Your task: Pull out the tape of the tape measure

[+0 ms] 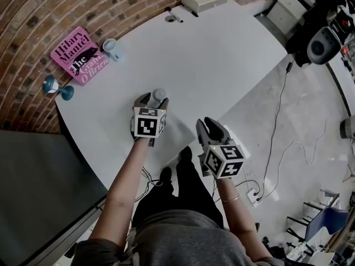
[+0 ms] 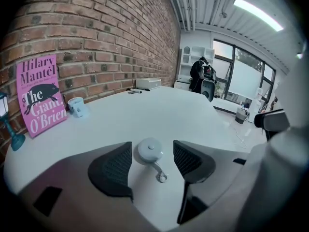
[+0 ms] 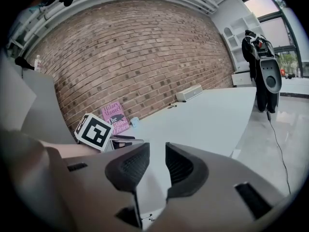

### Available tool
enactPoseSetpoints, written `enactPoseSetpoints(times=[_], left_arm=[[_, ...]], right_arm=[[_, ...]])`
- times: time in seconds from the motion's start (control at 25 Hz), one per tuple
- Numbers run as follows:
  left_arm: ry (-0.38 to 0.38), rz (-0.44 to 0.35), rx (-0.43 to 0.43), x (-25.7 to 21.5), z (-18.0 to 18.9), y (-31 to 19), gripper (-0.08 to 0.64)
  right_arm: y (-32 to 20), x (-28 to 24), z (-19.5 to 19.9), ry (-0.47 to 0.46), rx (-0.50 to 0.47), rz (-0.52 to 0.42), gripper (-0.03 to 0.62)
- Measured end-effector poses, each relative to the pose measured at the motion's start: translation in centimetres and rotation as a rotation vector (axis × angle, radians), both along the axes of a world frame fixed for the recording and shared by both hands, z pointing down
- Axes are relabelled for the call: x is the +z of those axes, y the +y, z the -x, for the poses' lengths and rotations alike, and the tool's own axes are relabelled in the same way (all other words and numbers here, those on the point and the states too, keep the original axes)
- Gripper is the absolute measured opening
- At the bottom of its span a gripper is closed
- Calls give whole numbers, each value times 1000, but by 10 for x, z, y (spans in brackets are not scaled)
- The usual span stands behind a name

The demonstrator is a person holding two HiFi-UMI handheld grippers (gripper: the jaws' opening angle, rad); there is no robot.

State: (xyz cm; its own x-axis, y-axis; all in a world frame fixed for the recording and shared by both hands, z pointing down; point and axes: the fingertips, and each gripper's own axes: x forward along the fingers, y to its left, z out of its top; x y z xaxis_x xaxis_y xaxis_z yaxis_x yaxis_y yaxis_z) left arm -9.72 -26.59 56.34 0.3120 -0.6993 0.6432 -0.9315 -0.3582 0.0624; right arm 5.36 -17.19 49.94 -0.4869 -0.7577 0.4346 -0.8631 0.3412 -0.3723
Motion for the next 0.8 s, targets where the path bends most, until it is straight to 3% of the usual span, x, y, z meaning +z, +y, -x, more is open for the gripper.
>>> enactPoseSetpoints(times=[0.4, 0.8], left_arm=[[-66, 78, -21, 34, -8, -25, 259], [-62, 87, -37, 33, -11, -24, 238]], right_arm=[[-24, 17, -12, -15, -33, 46, 91], [-32, 21, -19, -17, -52, 59, 84]])
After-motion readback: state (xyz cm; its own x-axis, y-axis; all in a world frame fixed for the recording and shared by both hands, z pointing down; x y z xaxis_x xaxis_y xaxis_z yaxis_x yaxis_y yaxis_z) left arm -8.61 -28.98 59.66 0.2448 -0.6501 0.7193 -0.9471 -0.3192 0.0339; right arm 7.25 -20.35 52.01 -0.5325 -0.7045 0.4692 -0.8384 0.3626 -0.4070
